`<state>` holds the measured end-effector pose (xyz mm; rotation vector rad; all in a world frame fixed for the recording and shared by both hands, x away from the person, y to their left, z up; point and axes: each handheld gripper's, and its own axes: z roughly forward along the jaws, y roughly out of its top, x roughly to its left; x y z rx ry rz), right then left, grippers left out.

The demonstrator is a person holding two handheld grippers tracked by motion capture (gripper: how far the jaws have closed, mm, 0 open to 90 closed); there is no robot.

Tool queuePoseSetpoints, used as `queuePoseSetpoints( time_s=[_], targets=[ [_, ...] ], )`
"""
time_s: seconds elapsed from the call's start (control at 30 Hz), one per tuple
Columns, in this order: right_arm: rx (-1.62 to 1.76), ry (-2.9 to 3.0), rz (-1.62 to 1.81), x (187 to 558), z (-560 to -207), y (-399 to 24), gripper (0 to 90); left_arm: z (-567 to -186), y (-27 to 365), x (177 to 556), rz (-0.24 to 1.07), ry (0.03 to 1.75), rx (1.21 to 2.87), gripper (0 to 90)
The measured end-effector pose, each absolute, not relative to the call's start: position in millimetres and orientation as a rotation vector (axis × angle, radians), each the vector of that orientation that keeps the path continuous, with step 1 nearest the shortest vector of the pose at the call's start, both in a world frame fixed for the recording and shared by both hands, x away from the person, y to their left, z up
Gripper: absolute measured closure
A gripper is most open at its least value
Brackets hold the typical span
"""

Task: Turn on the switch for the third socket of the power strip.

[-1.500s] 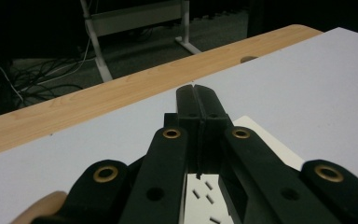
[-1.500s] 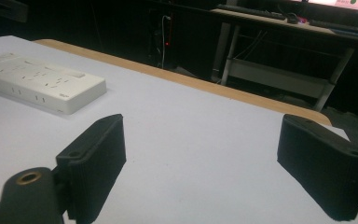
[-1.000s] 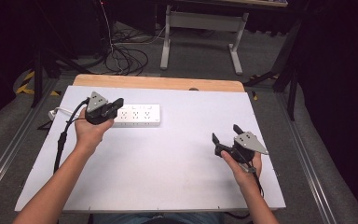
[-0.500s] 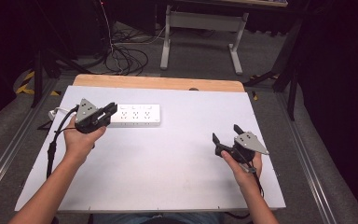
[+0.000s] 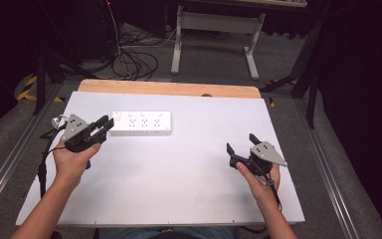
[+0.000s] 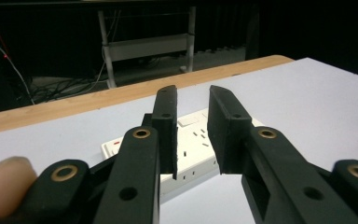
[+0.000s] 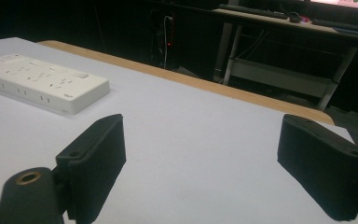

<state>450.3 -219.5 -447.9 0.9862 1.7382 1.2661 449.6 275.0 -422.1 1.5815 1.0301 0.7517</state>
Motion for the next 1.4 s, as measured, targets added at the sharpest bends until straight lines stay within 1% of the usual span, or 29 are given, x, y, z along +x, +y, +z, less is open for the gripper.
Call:
queuePoseSetpoints(
  time_s=[0.2, 0.43, 0.67, 0.8, 0.9, 1.0, 1.23, 1.4],
  targets=[
    [0.985, 1.736, 1.271, 451, -448, -220, 15.6, -421, 285, 436, 0.758, 1.046, 1.547, 72.2],
    [0.982, 1.738, 1.272, 451, -448, -219, 15.6, -418, 288, 430, 0.797, 1.051, 1.519, 65.0],
    [0.988, 1.730, 1.279, 451, -447, -221, 15.6, -416, 287, 426, 0.814, 1.063, 1.497, 62.8],
    [0.990, 1.730, 1.277, 451, -447, -221, 15.5, -418, 290, 415, 0.844, 1.047, 1.511, 60.3],
    [0.985, 1.732, 1.283, 452, -447, -220, 15.5, -415, 292, 414, 0.850, 1.064, 1.477, 58.8],
    [0.975, 1.736, 1.283, 451, -446, -218, 15.5, -417, 293, 414, 0.858, 1.063, 1.492, 56.9],
    [0.979, 1.737, 1.287, 451, -446, -220, 15.2, -415, 289, 414, 0.909, 1.080, 1.468, 44.4],
    [0.986, 1.733, 1.284, 449, -446, -221, 15.2, -415, 283, 413, 0.939, 1.087, 1.466, 39.4]
  ],
)
